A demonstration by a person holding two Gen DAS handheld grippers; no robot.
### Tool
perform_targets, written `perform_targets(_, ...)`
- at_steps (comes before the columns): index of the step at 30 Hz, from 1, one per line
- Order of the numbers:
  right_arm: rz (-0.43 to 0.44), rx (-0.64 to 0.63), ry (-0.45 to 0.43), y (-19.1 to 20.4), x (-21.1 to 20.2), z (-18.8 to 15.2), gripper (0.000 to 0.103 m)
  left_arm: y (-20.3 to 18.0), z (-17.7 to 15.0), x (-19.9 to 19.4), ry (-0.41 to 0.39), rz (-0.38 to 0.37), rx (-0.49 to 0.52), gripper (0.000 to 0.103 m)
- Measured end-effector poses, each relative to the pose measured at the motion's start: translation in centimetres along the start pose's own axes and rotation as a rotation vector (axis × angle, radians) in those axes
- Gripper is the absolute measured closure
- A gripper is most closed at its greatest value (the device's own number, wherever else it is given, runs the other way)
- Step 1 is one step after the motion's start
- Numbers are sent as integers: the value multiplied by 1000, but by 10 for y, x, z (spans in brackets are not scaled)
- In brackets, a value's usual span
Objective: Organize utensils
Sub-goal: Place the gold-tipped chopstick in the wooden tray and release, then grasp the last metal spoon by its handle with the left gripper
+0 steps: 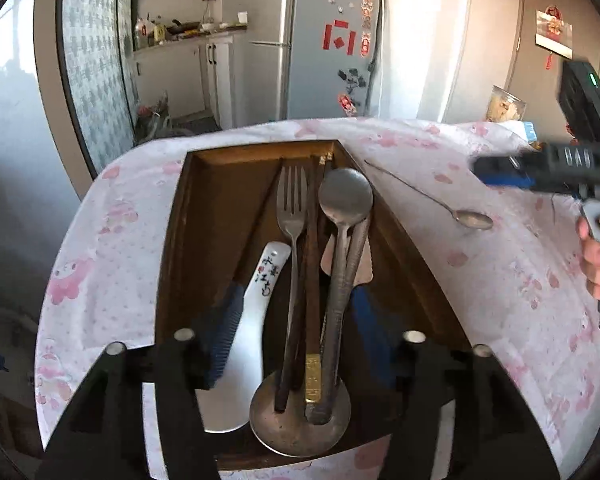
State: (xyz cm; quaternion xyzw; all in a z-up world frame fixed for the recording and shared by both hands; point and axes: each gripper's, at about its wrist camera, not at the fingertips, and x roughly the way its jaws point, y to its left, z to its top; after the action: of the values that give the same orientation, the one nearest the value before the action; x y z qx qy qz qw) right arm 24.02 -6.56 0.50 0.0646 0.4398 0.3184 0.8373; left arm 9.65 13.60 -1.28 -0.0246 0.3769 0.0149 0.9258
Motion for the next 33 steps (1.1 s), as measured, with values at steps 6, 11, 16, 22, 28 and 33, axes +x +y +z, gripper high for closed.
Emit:
perform_targets(6, -110, 90, 21, -45, -4, -27, 56, -21, 3, -19, -37, -7, 57, 30)
perform_targets(11, -47, 173, 62, -51, 19, -41, 73, -44, 0, -29, -50, -76, 107, 27)
perform_targets(16, -60, 219, 29, -50, 24, -38, 91, -67, -1, -29, -46, -118, 155, 27)
perform_targets(22, -86, 196, -15, -54, 12, -35, 102, -92, 0, -23, -36, -148, 221, 27)
perform_targets(28, -64, 131, -26, -75, -29, -42, 102, -113, 6, -8, -22, -167, 246, 25)
perform_targets(33, 7, 15, -17, -88, -76, -45, 101, -143, 16, 4, -50, -167, 324, 23)
